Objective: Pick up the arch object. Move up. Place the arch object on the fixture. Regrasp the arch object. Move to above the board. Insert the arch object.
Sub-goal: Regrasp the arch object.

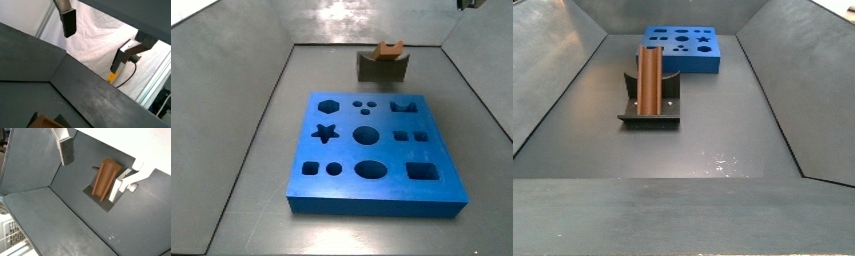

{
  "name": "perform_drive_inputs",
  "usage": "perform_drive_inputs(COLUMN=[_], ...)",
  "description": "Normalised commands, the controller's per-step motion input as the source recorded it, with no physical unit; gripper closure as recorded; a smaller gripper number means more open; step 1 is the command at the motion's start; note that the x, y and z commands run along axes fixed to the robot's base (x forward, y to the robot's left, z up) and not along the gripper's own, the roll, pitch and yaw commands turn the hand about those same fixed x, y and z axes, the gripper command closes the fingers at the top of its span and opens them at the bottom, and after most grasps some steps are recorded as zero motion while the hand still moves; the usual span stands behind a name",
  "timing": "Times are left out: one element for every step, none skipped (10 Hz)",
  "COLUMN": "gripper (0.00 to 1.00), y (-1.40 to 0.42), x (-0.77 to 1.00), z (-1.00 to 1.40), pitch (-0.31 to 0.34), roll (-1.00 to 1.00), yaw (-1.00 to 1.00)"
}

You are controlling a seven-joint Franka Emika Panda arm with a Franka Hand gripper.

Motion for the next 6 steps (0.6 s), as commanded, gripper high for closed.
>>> perform_drive_inputs(gripper=[0.00, 0.00, 0.00, 0.00, 0.00, 0.00], y=[-0.06, -0.06, -0.06, -0.06, -0.06, -0.06], x=[0.36, 0.35, 0.35, 0.35, 0.35, 0.34], z=[-0.01, -0.02, -0.02, -0.02, -0.02, -0.03], pitch=[-0.003, -0.014, -0.014, -0.012, -0.007, 0.001], roll=[0.18, 0.18, 0.18, 0.18, 0.17, 0.17], yaw=[0.25, 0.19, 0.17, 0.14, 0.11, 0.10])
